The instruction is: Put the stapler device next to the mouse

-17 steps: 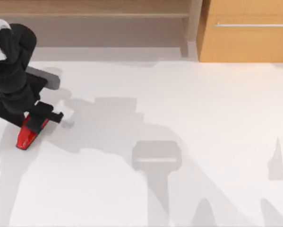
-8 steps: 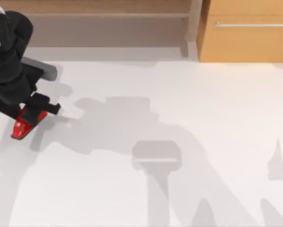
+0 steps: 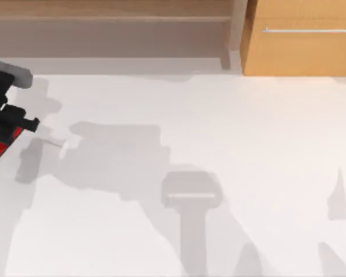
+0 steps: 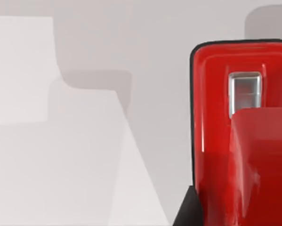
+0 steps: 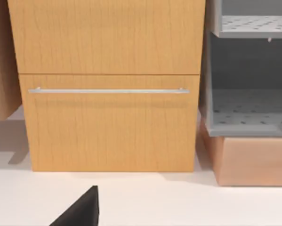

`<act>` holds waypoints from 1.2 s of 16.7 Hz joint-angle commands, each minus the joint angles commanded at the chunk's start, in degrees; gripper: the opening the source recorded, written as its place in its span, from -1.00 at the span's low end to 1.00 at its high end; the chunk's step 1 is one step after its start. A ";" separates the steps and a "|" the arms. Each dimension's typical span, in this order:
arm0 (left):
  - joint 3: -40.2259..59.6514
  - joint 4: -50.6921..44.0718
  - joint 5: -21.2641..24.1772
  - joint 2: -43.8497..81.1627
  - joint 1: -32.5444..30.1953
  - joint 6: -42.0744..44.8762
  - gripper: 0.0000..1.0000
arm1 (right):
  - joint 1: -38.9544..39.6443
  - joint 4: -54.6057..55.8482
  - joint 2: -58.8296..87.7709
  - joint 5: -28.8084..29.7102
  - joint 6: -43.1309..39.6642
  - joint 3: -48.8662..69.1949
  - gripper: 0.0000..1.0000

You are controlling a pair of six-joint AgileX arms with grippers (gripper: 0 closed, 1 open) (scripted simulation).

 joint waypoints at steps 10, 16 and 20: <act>-19.52 7.57 0.40 -12.97 20.98 9.40 -1.00 | 0.00 0.00 0.00 0.00 0.00 0.00 1.00; -28.10 13.55 2.98 -21.25 29.75 13.54 -1.00 | 0.00 0.00 0.00 0.00 0.00 0.00 1.00; -29.57 15.32 4.05 -23.45 31.63 14.51 -1.00 | 0.00 0.00 0.00 0.00 0.00 0.00 1.00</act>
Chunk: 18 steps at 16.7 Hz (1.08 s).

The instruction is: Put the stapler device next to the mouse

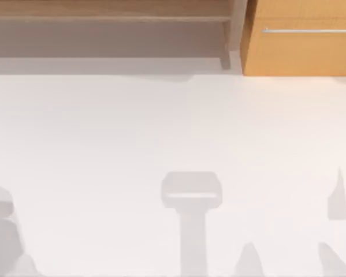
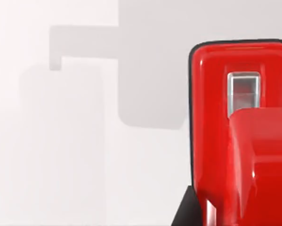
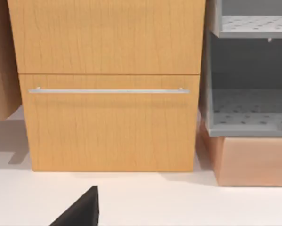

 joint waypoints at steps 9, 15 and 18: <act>0.31 1.48 0.53 0.17 -0.98 0.86 -1.00 | 0.00 0.00 0.00 0.00 0.00 0.00 1.00; 0.26 5.56 2.04 -0.59 -2.16 2.15 -1.00 | 0.00 0.00 0.00 0.00 0.00 0.00 1.00; 0.15 7.11 2.21 -0.38 -2.47 2.48 -1.00 | 0.00 0.00 0.00 0.00 0.00 0.00 1.00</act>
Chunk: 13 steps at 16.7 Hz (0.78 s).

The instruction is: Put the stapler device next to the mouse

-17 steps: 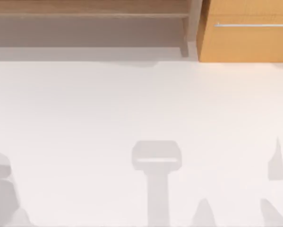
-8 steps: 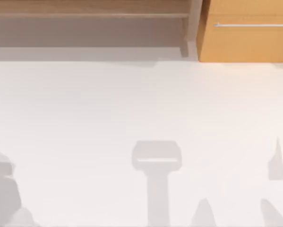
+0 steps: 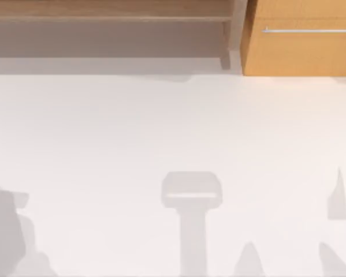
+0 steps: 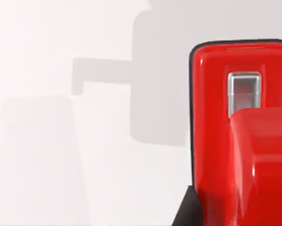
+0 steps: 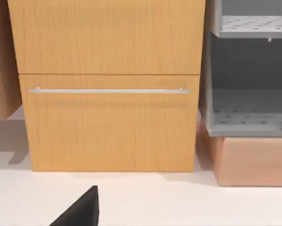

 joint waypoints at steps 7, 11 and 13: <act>-0.47 1.88 -0.52 1.77 -0.04 0.04 -1.00 | 0.00 0.00 0.00 0.00 0.00 0.00 1.00; -0.67 1.88 -1.03 2.62 0.56 -0.80 -1.00 | 0.00 0.00 0.00 0.00 0.00 0.00 1.00; -0.80 1.59 -1.43 3.20 1.12 -1.50 -1.00 | 0.00 0.00 0.00 0.00 0.00 0.00 1.00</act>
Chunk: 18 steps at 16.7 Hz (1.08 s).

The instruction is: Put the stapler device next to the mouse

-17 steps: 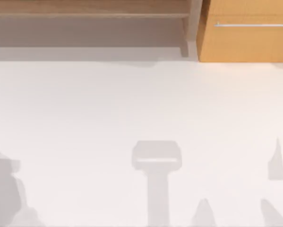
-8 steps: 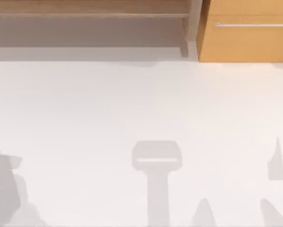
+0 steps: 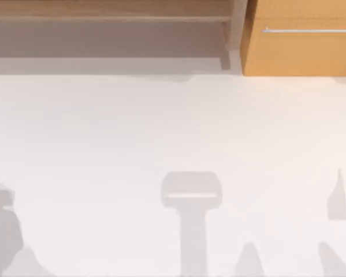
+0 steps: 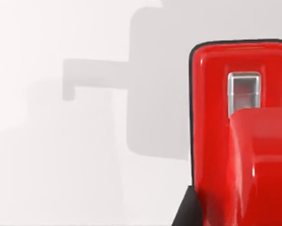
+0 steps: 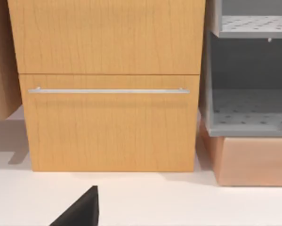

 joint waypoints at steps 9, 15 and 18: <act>-1.70 -1.13 -0.85 2.40 1.01 -1.23 -1.00 | 0.00 0.00 0.00 0.00 0.00 0.00 1.00; -1.70 -1.13 -0.85 2.40 1.01 -1.23 -0.10 | 0.00 0.00 0.00 0.00 0.00 0.00 1.00; -1.70 -1.13 -0.85 2.40 1.01 -1.23 0.36 | 0.00 0.00 0.00 0.00 0.00 0.00 1.00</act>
